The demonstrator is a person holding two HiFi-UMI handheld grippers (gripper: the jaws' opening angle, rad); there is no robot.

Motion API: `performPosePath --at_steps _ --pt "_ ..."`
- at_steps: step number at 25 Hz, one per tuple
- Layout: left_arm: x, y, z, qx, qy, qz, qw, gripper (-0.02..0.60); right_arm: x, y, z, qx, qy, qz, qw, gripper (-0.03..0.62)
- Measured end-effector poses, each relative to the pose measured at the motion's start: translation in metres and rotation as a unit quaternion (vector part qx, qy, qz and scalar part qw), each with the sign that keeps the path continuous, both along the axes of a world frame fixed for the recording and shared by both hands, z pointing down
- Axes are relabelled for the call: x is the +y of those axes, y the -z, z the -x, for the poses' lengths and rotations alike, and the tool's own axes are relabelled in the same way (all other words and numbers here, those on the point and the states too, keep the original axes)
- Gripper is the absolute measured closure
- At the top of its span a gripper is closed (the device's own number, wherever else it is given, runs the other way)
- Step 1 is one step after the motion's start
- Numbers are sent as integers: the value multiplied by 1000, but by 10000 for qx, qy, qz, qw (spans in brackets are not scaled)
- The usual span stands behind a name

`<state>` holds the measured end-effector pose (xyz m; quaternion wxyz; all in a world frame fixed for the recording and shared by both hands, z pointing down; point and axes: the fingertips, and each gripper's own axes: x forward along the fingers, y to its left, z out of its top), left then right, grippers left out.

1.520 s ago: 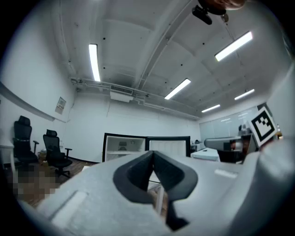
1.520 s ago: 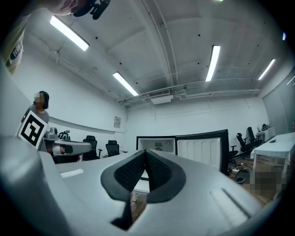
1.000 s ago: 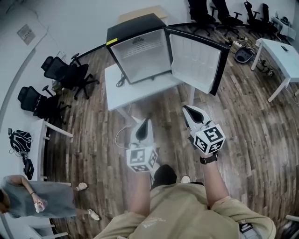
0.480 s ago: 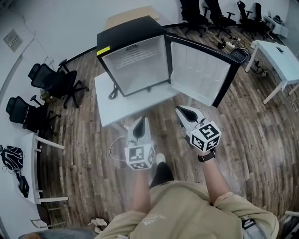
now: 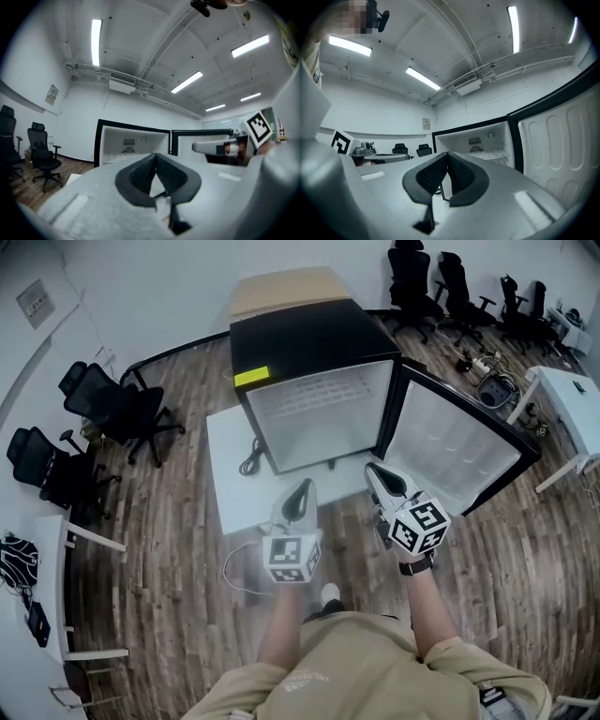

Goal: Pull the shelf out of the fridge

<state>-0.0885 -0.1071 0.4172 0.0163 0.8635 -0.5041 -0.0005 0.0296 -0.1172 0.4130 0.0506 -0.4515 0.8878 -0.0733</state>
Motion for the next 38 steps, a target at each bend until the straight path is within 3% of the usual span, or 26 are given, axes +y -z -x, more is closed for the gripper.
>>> performPosePath --at_steps 9,17,32,35,38 --pt "-80 -11 40 5 -84 189 9998 580 -83 -20 27 -280 -248 312 9988 589" --pt "-113 -27 35 -159 -122 211 9996 580 -121 -48 42 -665 -125 618 9958 582" --pt "-173 -32 18 -126 97 248 9996 580 -194 -77 35 -977 92 998 9902 533" --pt "-182 -38 18 -116 161 327 9993 580 -205 -82 36 -1243 100 1100 9861 510" --pt "-190 -41 12 -122 223 378 9990 580 -217 -85 34 -1832 254 1285 9743 488"
